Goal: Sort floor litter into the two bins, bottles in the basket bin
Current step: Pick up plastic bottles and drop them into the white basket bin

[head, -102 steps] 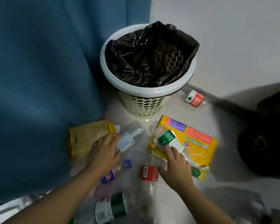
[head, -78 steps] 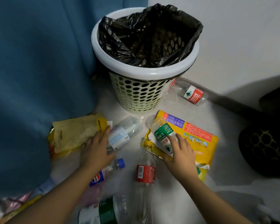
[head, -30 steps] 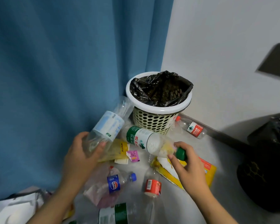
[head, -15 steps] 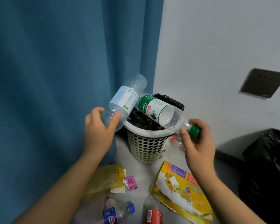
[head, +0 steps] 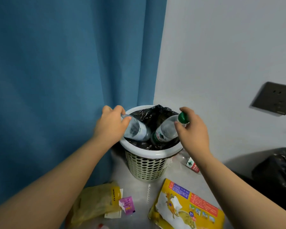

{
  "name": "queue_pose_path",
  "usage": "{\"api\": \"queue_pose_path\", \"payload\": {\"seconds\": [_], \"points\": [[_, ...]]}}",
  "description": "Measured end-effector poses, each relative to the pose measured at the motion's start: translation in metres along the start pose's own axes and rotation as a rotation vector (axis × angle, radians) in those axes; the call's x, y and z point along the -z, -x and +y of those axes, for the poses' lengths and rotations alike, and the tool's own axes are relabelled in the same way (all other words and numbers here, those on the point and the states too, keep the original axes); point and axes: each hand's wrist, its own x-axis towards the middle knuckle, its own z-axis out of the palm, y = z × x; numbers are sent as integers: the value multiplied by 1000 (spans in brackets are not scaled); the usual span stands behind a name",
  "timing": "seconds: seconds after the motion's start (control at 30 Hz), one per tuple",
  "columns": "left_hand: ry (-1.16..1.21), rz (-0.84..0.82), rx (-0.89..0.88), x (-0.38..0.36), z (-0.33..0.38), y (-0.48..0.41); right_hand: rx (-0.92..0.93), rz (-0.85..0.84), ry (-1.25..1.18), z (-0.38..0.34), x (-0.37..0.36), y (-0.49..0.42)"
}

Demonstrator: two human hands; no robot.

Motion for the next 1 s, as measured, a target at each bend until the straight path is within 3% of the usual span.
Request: {"api": "queue_pose_path", "payload": {"seconds": [0.27, 0.53, 0.87, 1.0], "points": [[-242, -164, -172, -45, 8, -17, -26, -318, 256, 12, -34, -13], [-307, -330, -225, -92, -3, -23, -59, -689, 433, 22, -56, -13], [-246, -563, -62, -110, -6, -32, -74, -928, 619, 26, -69, -12], [-302, -592, -68, -112, -4, -31, -70, -938, 657, 26, -72, -12]]}}
